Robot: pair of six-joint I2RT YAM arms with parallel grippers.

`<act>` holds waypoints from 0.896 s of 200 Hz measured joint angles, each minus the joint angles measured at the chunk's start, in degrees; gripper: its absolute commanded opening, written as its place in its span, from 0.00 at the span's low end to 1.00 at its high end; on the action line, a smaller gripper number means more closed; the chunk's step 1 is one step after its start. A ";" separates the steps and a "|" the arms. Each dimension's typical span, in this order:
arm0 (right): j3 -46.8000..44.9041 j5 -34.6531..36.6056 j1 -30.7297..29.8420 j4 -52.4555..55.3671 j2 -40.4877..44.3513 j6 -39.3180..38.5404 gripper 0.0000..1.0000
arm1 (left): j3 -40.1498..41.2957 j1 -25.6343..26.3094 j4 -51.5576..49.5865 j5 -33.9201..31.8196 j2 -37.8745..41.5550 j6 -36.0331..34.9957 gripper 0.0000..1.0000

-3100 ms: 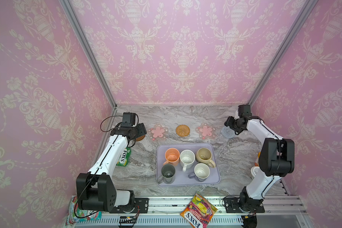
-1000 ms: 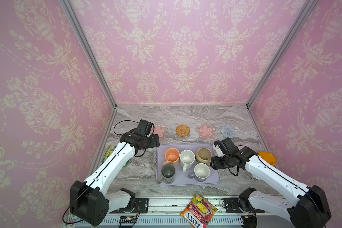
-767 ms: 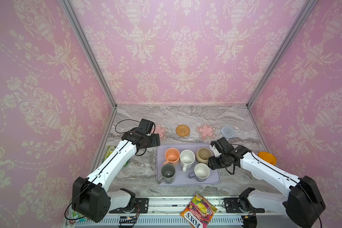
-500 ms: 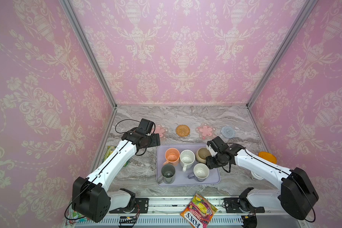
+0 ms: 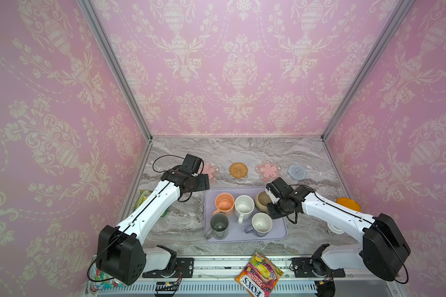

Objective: Place cups on coasters
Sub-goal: Pick up the cup from the tray.

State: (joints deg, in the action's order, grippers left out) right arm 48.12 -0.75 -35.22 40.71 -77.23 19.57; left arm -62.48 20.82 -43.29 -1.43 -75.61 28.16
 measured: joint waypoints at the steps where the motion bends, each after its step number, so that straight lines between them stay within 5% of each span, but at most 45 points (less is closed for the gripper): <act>1: 0.02 0.02 0.00 0.00 -0.02 0.00 0.22 | 0.00 0.00 0.00 -0.02 0.00 0.00 0.84; 74: 1.44 3.87 -0.81 0.46 -1.31 0.15 0.00 | 0.00 0.00 0.35 -0.02 0.00 -0.26 0.84; 179: 1.44 7.10 -0.83 0.52 0.90 0.17 0.00 | 0.92 0.00 1.29 -0.02 0.00 -0.26 0.84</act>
State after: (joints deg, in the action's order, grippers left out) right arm 49.56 6.35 -36.05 41.23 -76.34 19.75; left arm -61.56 20.82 -42.00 -1.45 -75.61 27.90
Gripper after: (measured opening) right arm 0.200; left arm 0.836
